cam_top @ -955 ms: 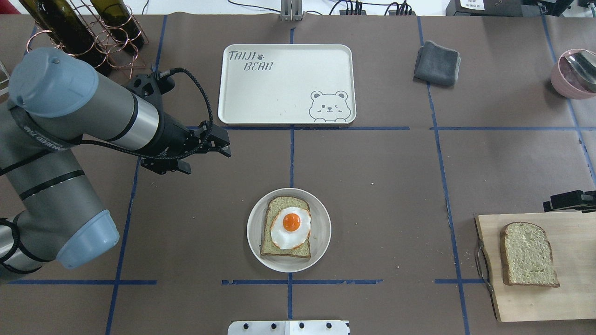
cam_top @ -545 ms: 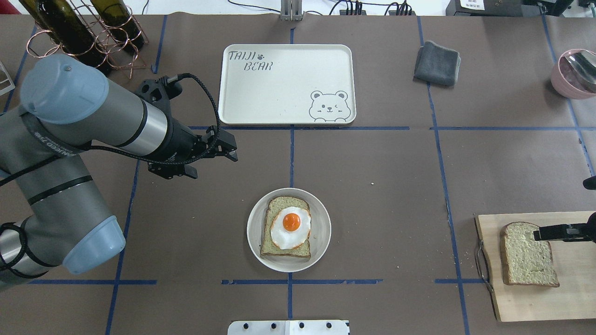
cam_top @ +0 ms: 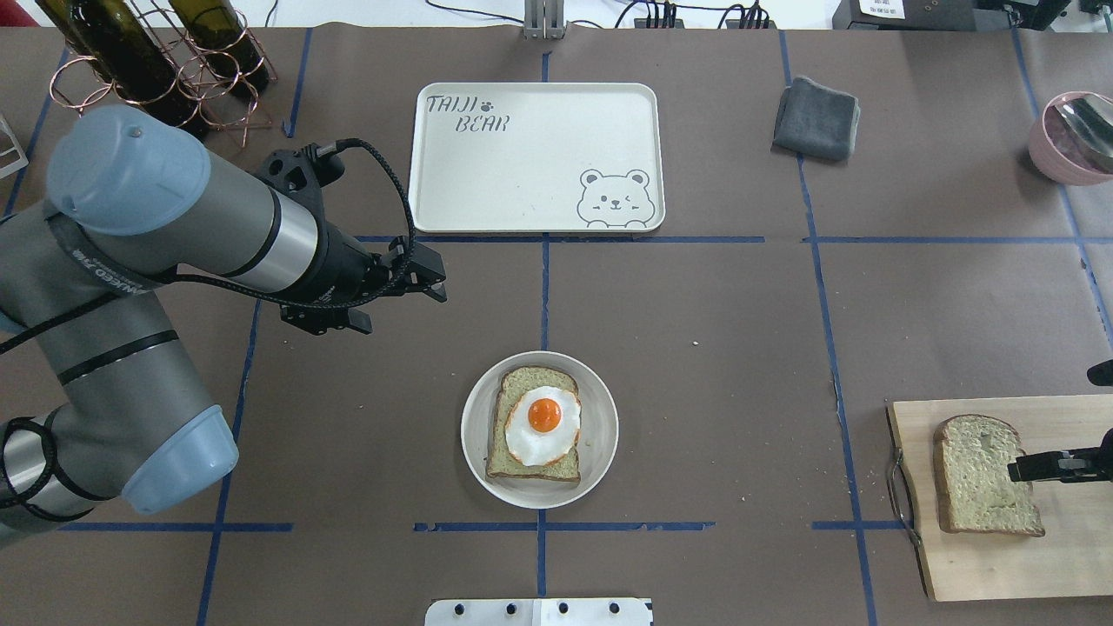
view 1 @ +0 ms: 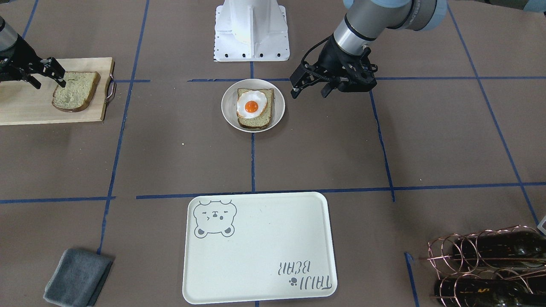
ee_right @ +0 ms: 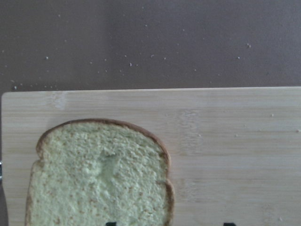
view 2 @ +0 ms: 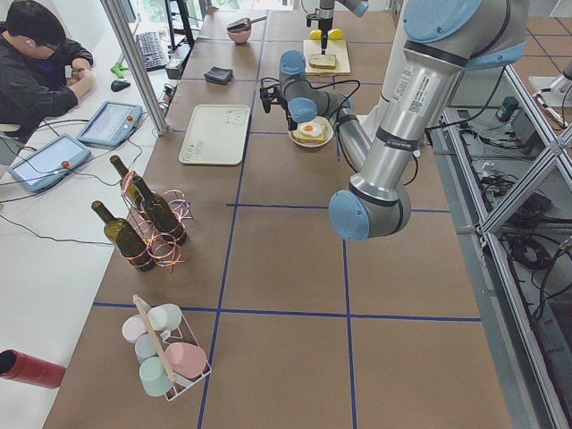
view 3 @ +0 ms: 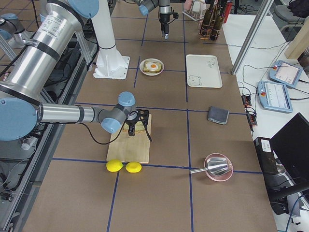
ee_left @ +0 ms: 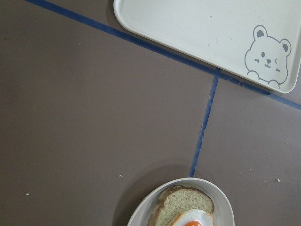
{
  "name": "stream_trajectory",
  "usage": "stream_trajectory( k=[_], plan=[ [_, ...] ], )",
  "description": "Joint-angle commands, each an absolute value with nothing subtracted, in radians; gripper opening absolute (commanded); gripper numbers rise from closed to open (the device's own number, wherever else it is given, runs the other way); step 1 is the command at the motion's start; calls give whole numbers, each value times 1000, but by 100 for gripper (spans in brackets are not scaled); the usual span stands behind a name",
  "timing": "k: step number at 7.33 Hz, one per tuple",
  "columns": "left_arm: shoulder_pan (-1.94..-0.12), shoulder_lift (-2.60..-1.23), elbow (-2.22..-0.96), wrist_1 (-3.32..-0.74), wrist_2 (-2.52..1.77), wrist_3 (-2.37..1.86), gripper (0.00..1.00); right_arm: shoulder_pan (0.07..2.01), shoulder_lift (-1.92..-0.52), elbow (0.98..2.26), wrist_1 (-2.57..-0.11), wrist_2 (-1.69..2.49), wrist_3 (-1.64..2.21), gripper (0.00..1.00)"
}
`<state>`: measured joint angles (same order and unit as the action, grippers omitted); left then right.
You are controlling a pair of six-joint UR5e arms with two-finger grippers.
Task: Make sandwich and place on tray
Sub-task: 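Grasp the bread slice on the cutting board with the right gripper and lift it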
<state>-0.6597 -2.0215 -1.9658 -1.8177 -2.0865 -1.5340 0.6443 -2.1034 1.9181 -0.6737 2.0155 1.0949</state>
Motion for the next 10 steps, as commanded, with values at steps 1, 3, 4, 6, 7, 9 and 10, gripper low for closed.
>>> stream_trajectory(
  k=[1,3,4,6,7,9,10],
  plan=[
    [-660,-2020,-1965,-1818,-2083,-1534,100,629,-2099,1902,-673,2016,1095,68],
    [-661,-2020,-1965,-1818,-2083,-1534,100,621,-2095,1899,-673,2016,1095,62],
    [-661,-2020,-1965,-1818,-2083,-1534,100,618,-2094,1898,-673,2014,1095,58],
    [-661,-2020,-1965,-1816,-2083,-1534,100,612,-2074,1884,-673,2014,1095,55],
    [-661,-2019,-1967,-1816,-2083,-1534,100,611,-2074,1884,-673,2014,1095,55],
    [-661,-2019,-1967,-1816,-2083,-1534,100,612,-2074,1884,-672,2016,1095,7],
    [-661,-2019,-1965,-1816,-2082,-1534,100,614,-2074,1884,-666,2019,1094,0]
  ],
)
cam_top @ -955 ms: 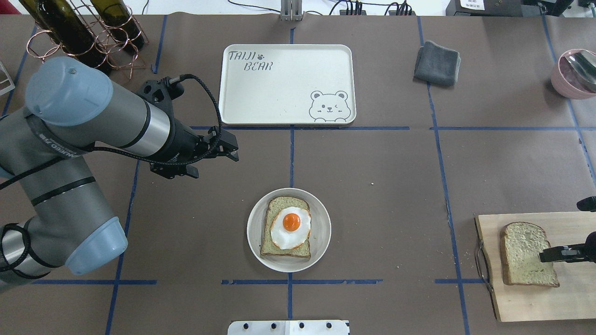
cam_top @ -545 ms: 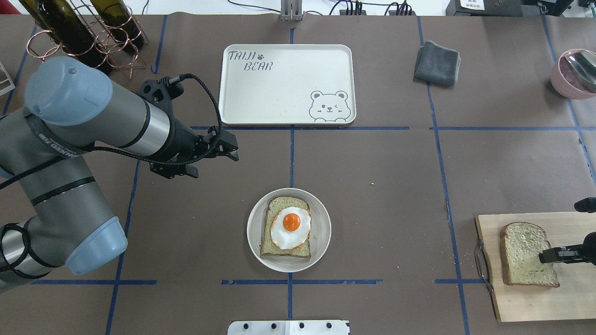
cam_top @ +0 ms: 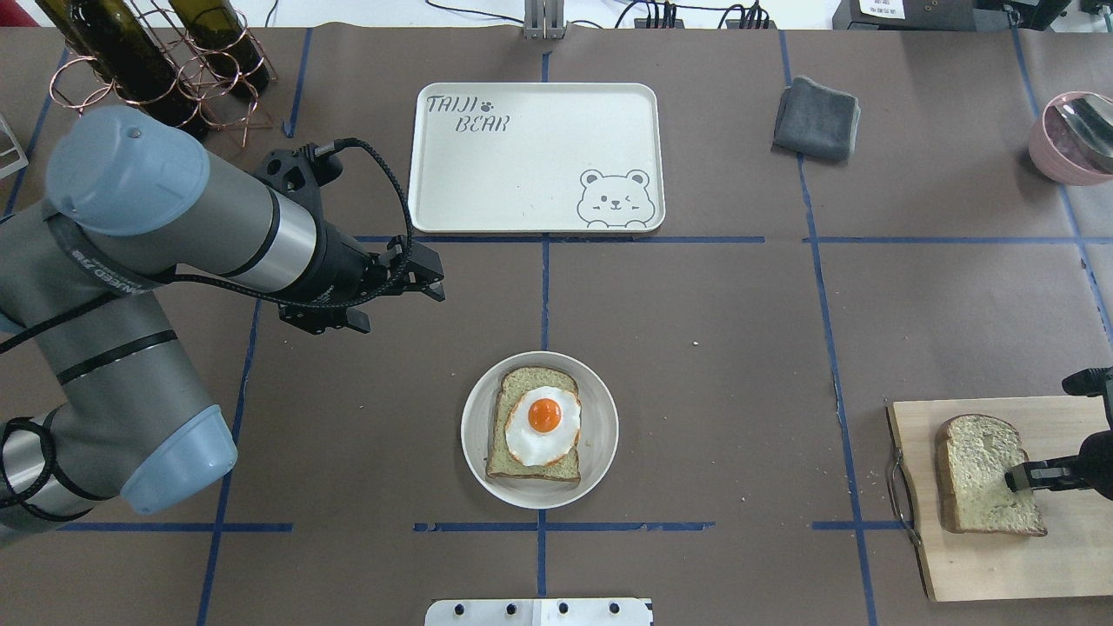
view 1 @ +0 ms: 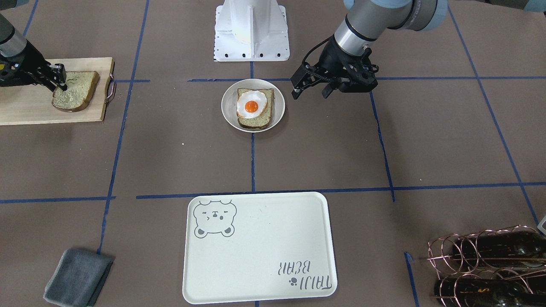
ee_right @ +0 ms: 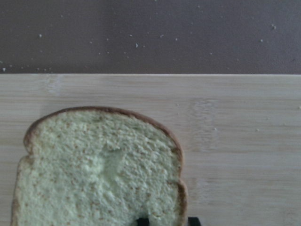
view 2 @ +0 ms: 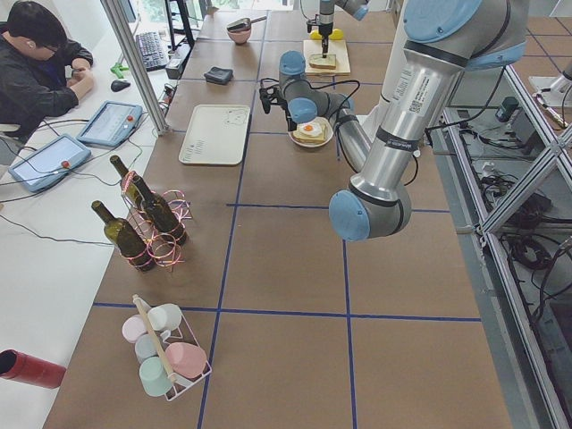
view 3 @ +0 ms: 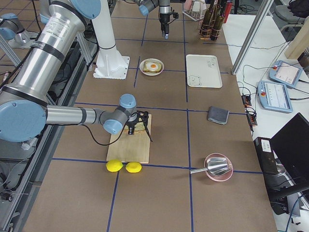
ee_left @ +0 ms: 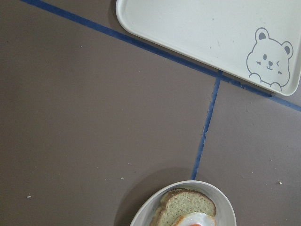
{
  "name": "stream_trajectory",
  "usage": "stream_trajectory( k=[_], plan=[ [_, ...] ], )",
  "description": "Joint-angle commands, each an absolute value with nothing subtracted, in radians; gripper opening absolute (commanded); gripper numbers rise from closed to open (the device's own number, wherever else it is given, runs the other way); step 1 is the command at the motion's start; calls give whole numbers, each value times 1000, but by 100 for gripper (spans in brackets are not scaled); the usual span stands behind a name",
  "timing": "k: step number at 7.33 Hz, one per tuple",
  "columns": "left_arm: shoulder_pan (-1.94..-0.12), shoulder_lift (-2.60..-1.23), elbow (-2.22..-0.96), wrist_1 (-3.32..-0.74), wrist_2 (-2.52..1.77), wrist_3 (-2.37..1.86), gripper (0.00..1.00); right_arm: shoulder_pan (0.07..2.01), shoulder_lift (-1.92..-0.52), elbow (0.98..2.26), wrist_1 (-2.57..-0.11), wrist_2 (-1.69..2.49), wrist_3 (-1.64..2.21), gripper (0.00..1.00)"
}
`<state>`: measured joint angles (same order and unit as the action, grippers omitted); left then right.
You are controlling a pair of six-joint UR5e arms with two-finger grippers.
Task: Make sandwich and place on tray
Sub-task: 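Grasp the bread slice on the cutting board with the right gripper and lift it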
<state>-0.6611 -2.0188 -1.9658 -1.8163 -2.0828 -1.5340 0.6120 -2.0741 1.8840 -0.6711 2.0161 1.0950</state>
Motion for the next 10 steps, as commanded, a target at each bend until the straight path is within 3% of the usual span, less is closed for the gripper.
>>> stream_trajectory(
  k=[1,6,10],
  plan=[
    [-661,-2017,-1965,-1816,-2082,-1534,100,614,-2074,1884,-663,2019,1092,0],
    [-661,-2017,-1963,-1813,-2082,-1534,100,635,-2075,1963,-641,2020,1094,0],
    [-664,-2014,-1965,-1813,-2082,-1534,100,791,-2002,1993,-554,2158,1103,0]
  ],
)
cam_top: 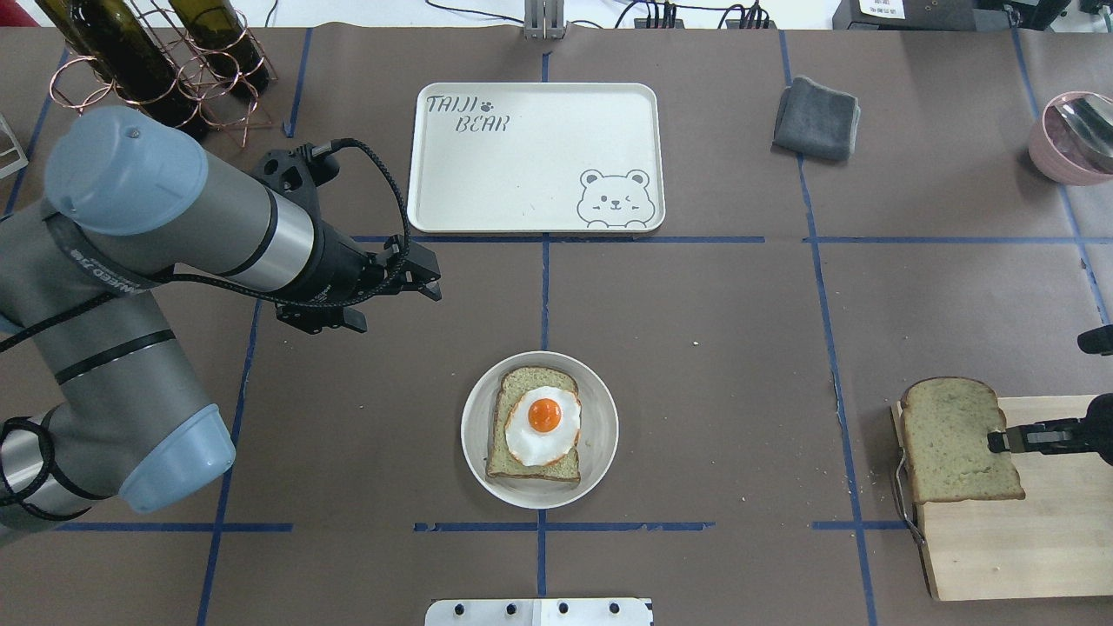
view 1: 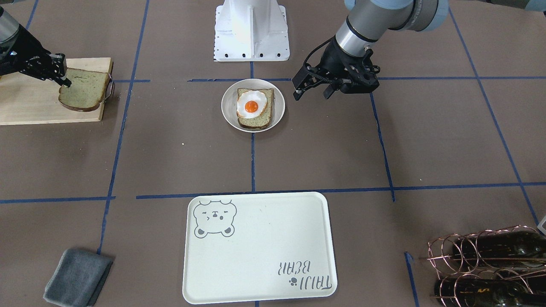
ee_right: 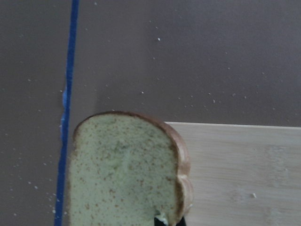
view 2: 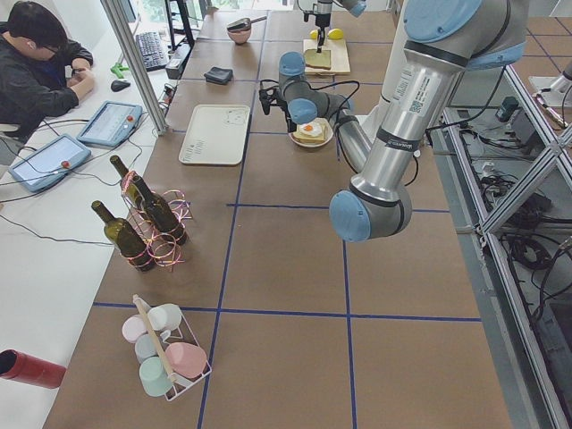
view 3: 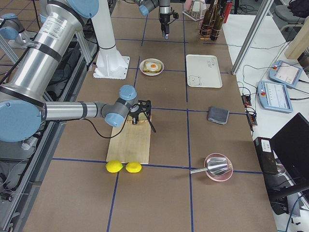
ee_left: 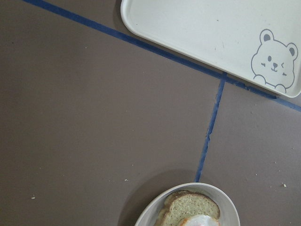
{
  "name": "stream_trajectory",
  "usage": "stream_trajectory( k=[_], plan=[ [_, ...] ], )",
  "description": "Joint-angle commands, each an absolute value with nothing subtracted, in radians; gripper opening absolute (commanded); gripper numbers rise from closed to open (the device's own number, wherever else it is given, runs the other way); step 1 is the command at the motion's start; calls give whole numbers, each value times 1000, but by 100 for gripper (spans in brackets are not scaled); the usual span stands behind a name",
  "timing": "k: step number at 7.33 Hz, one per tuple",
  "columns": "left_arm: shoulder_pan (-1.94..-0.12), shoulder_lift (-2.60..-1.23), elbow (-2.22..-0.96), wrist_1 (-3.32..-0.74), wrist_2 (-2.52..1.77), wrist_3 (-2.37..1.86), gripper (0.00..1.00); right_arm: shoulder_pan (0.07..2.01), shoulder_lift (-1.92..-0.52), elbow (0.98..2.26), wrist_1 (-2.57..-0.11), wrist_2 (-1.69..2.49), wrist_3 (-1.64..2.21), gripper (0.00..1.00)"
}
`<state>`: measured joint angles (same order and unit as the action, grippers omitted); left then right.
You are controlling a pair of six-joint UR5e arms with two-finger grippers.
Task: Make sandwich and place on tray
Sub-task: 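Grasp the bread slice on the cutting board with the right gripper and lift it, then carry the bread slice with the right gripper over the egg toast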
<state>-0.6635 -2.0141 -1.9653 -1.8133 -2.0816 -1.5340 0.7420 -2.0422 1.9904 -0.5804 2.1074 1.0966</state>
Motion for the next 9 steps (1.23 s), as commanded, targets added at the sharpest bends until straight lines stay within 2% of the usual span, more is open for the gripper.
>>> stream_trajectory(
  k=[1,3,5,7,9],
  plan=[
    [-663,-2013,-1962,-1813,-2082,-1534,100,798,-1949,1991,-554,2178,1123,0],
    [-663,-2013,-1962,-1813,-2082,-1534,100,793,-1748,1967,-577,2187,1277,0],
    [-664,-2010,-1962,-1815,-2082,-1532,100,764,-1546,1947,-737,2187,1315,0],
    [-663,-2009,-1957,-1816,-2083,-1531,100,683,-1362,1930,-926,2158,1333,0],
    [-663,-2008,-1951,-1819,-2085,-1528,100,475,-1269,1910,-969,1933,1405,0]
  ],
)
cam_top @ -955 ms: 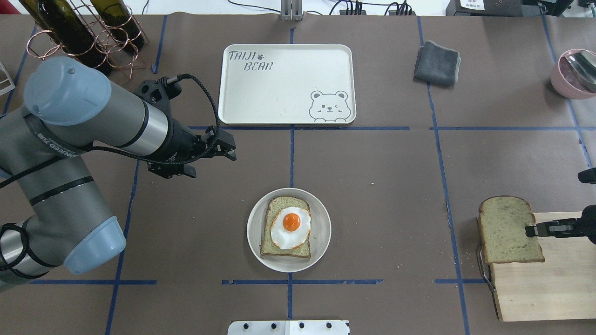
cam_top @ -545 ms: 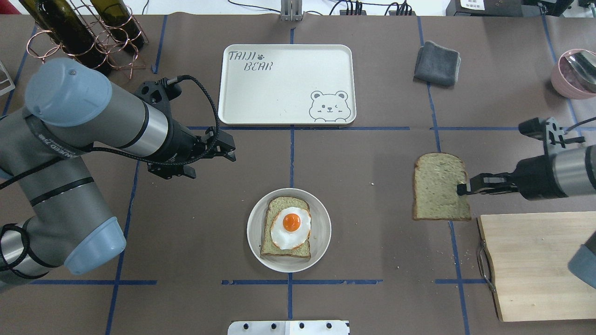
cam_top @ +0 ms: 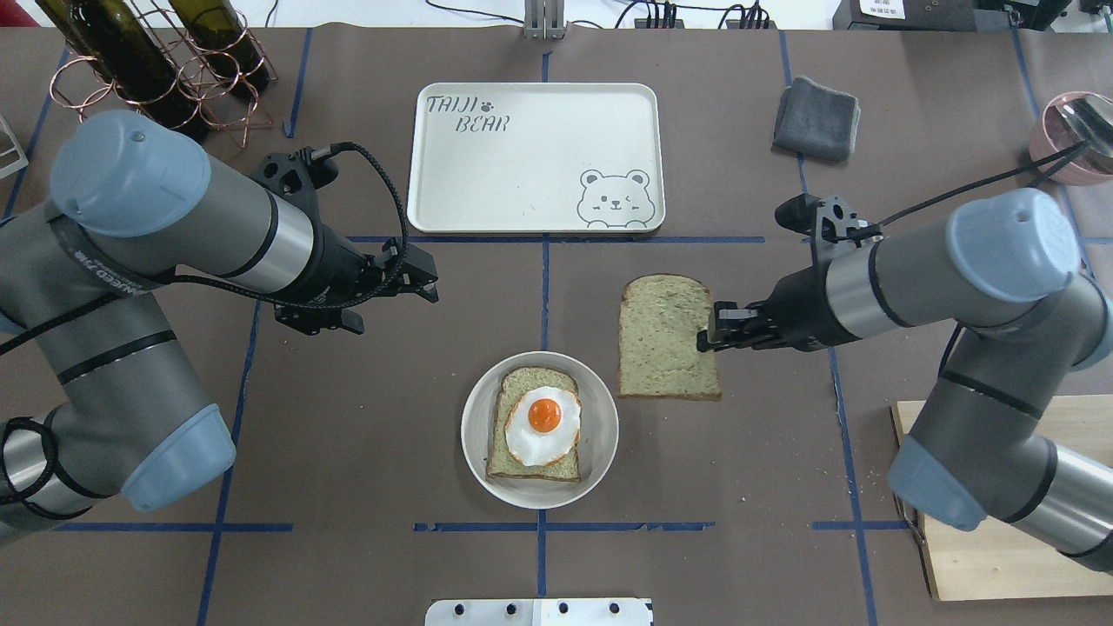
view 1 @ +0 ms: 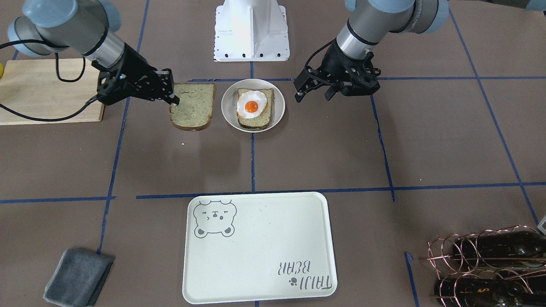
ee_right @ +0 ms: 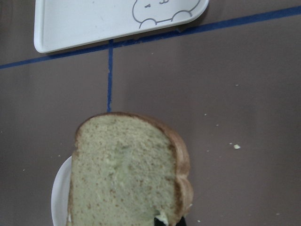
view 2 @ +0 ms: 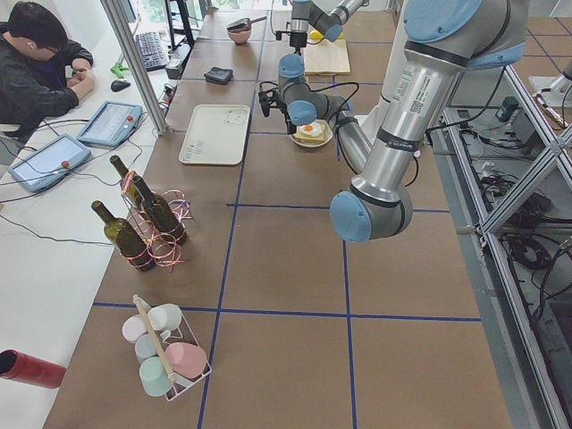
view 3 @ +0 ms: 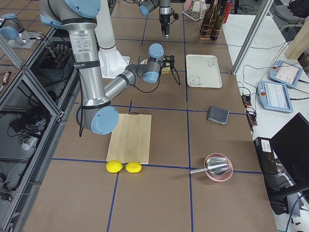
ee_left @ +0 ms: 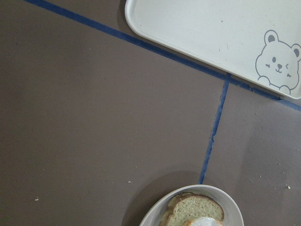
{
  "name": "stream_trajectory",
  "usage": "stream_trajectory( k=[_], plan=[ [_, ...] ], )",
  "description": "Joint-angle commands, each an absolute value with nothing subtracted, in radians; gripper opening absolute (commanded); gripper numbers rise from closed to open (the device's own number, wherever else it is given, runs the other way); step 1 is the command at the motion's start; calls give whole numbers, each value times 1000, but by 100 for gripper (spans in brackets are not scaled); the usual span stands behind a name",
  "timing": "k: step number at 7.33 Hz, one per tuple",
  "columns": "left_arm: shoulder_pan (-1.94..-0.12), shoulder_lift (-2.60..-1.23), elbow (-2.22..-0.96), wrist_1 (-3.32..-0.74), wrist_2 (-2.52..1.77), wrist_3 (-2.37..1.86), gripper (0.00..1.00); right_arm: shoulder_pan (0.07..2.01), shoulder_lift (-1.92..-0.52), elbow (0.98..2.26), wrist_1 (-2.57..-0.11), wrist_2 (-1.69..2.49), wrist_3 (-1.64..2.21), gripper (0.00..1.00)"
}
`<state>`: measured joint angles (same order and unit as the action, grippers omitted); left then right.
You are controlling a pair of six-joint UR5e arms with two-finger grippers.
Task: Make sandwich and place on tray
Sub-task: 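Carry the bread slice with the right gripper over the egg toast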
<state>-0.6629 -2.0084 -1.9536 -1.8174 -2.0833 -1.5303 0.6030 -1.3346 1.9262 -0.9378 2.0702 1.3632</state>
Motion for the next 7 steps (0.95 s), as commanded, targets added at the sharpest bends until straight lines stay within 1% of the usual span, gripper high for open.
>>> stream_trajectory(
  k=[1,2,3,5,7],
  plan=[
    [-663,-2008,-1951,-1819,-2085,-1529,100,419,-1215,1863,-971,1863,1420,0],
    [-663,-2006,-1948,-1819,-2085,-1529,100,396,-1169,1817,-971,1847,1440,0],
    [-661,-2008,-1944,-1819,-2085,-1529,100,364,-1155,1795,-969,1788,1440,0],
    [-661,-2008,-1944,-1819,-2085,-1529,100,353,-1125,1769,-982,1773,1442,0],
    [-661,-2008,-1941,-1819,-2085,-1529,100,342,-1129,1766,-989,1769,1442,0]
  ],
)
